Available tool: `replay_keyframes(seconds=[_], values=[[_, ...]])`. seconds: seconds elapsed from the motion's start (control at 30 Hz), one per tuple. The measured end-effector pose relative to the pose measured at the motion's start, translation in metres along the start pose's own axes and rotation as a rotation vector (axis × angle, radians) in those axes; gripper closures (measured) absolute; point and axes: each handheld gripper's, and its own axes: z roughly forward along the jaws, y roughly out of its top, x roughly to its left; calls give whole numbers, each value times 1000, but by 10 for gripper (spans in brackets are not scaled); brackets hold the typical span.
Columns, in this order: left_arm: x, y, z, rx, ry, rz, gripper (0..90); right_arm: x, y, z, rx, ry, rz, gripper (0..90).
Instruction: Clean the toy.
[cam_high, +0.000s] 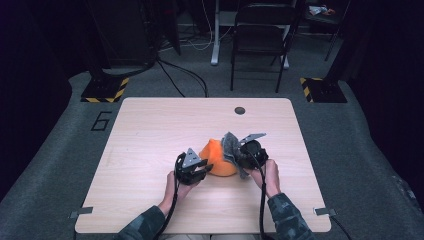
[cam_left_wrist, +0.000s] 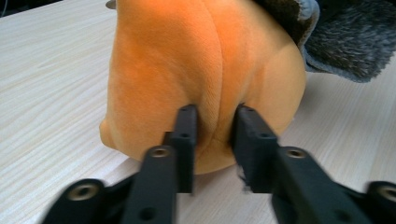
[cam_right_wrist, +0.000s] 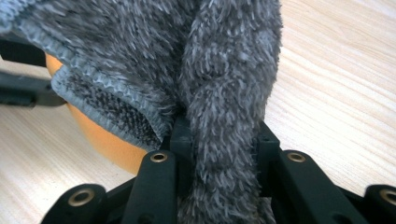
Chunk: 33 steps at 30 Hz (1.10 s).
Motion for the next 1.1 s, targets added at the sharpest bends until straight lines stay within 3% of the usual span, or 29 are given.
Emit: replay_keyframes(seconds=[0.1,0.17,0.3,0.37,0.57,0.77,0.93,1.03,1.1], values=[[-4,1,0,26,19,50,552,-1,0,1,-10,-3,-3,693],[-6,1,1,33,30,63,525,0,-1,1,-14,-7,-3,693],[-11,1,5,53,62,100,517,0,-1,2,-22,-4,-3,693],[-12,-2,8,57,85,122,575,0,-1,2,-31,4,-1,693],[-8,-3,8,36,84,97,799,2,0,1,-47,-7,0,694],[-5,5,0,18,49,38,828,4,8,-15,-96,-16,-8,696],[-10,11,-5,9,16,19,828,21,18,-36,-165,7,-44,695],[-12,10,-3,20,7,28,826,34,19,-31,-150,18,-76,693],[-13,9,-1,27,7,39,824,38,17,-21,-113,-3,-113,691]])
